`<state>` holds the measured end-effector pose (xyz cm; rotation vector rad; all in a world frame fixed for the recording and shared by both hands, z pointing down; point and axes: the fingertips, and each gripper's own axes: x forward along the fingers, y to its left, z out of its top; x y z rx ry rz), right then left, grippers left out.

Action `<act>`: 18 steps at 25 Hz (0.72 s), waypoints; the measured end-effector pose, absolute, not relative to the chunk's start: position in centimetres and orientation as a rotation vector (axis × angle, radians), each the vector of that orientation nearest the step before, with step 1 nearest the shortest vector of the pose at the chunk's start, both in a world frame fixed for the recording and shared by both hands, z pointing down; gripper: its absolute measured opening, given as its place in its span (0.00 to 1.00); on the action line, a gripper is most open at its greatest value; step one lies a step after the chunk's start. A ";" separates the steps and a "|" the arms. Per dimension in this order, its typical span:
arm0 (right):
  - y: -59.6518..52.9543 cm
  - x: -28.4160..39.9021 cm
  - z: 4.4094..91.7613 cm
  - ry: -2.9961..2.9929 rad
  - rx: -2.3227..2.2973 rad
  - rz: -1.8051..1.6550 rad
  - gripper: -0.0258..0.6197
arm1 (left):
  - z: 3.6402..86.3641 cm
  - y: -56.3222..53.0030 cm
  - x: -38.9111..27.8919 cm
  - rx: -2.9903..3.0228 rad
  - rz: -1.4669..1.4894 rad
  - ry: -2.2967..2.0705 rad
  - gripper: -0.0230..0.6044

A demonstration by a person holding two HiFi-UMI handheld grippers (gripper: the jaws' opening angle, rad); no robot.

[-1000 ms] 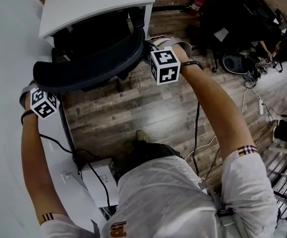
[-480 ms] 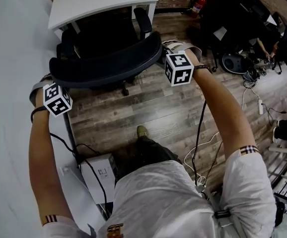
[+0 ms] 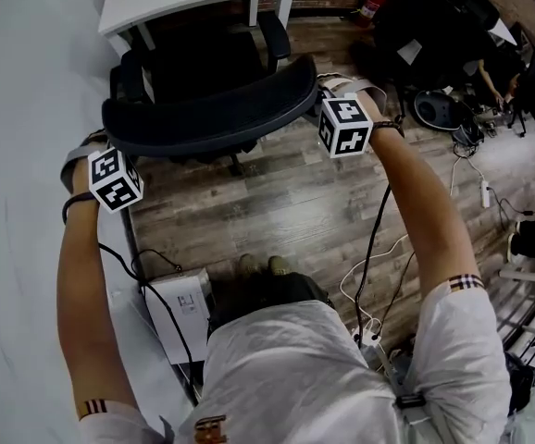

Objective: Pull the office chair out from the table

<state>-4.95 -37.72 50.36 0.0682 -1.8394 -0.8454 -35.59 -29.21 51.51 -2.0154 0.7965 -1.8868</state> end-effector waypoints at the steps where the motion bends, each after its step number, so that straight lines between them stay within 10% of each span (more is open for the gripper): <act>1: -37.2 -4.6 50.3 -1.840 0.067 -0.847 0.17 | 51.4 -28.7 -35.2 -2.013 -1.886 0.798 0.16; 18: -26.7 -0.5 49.8 -1.840 0.055 -0.878 0.16 | 51.7 -17.8 -31.2 -1.983 -1.931 0.843 0.15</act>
